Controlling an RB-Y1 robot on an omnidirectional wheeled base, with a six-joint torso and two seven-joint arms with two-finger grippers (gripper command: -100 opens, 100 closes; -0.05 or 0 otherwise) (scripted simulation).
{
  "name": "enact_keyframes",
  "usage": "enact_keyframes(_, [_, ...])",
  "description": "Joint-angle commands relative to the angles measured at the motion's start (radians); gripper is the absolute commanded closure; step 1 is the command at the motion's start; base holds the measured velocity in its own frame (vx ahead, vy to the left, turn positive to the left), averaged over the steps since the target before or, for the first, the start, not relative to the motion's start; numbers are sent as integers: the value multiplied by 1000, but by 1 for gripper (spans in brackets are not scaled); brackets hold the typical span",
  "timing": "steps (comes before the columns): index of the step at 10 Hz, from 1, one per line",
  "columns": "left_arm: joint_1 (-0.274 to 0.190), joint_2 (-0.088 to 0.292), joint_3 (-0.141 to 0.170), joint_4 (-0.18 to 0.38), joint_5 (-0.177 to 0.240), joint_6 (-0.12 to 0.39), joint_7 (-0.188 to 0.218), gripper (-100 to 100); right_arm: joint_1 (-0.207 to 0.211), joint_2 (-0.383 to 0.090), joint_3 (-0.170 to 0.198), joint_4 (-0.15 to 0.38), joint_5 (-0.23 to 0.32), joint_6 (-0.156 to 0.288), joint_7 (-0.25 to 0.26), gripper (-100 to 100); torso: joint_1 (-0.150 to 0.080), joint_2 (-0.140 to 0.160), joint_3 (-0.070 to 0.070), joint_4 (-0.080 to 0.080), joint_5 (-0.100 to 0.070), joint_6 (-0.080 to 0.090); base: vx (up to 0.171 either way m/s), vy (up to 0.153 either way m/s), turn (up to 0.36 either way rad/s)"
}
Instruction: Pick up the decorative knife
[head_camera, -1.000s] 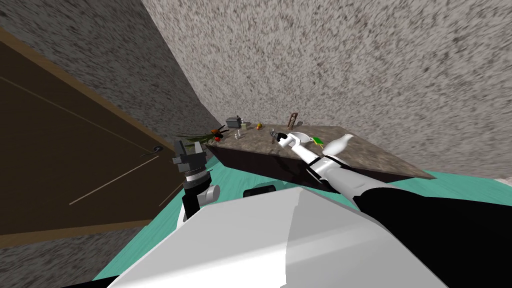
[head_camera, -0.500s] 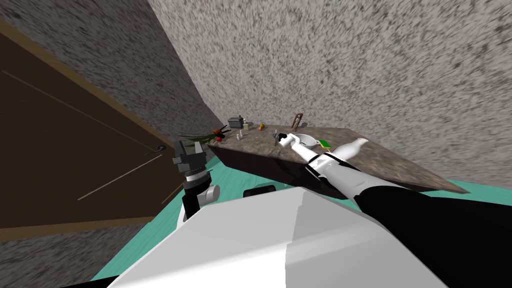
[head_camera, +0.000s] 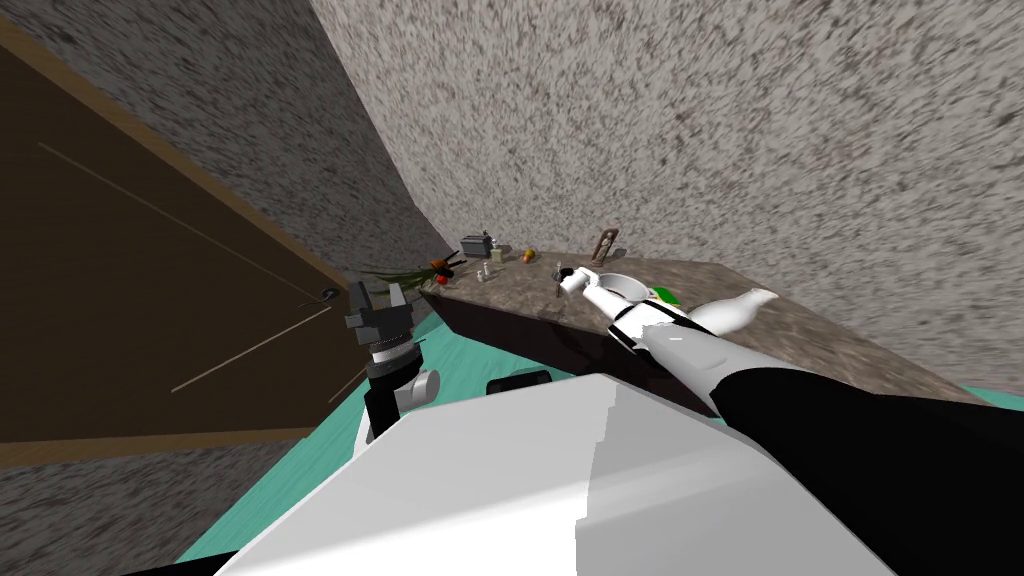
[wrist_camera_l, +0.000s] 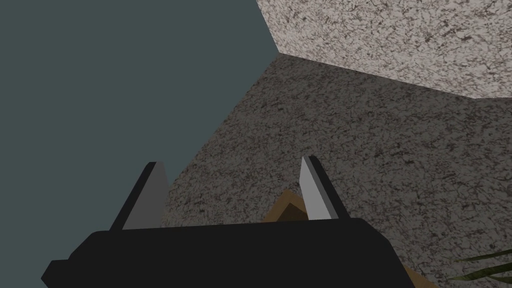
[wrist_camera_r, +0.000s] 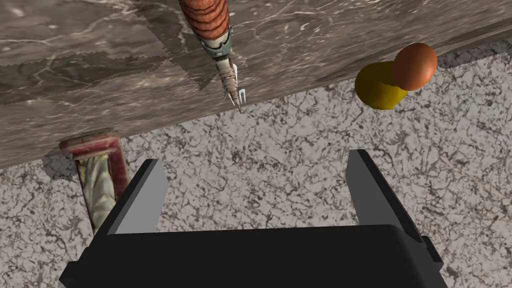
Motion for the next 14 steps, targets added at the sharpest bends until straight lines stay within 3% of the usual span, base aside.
enact_keyframes(1, [0,0,0,0,0,0,0,0,1,-4,7,33,1,38,22,-100,0,0,0,0,0,0,102,-2,74])
enact_keyframes(4, [0,0,0,0,0,0,0,0,-22,6,25,127,0,94,73,-100,0,-2,-1,0,0,0,123,-2,91])
enact_keyframes(7, [0,0,0,0,0,0,0,0,-29,11,31,159,0,113,91,-100,1,3,2,1,0,0,56,1,30])
enact_keyframes(8, [0,0,0,0,0,0,0,0,-24,10,30,148,3,107,82,-100,1,3,2,1,0,0,23,1,9])
enact_keyframes(9, [0,0,0,0,0,0,0,0,-25,11,30,151,3,108,84,0,1,5,3,1,0,0,0,0,0])
enact_keyframes(10, [0,0,0,0,0,0,0,0,-7,18,25,168,23,77,71,-100,1,6,4,1,0,0,62,-16,31])
enact_keyframes(11, [0,0,0,0,0,0,0,0,-12,14,27,154,15,97,77,-100,0,4,2,1,0,0,39,-11,9])
enact_keyframes(12, [0,0,0,0,0,0,0,0,-11,15,27,155,17,93,74,100,0,5,3,1,0,0,0,0,0])
enact_keyframes(14, [0,0,0,0,0,0,0,0,-11,14,27,155,16,93,76,100,2,6,3,1,0,-1,1,-6,-6])
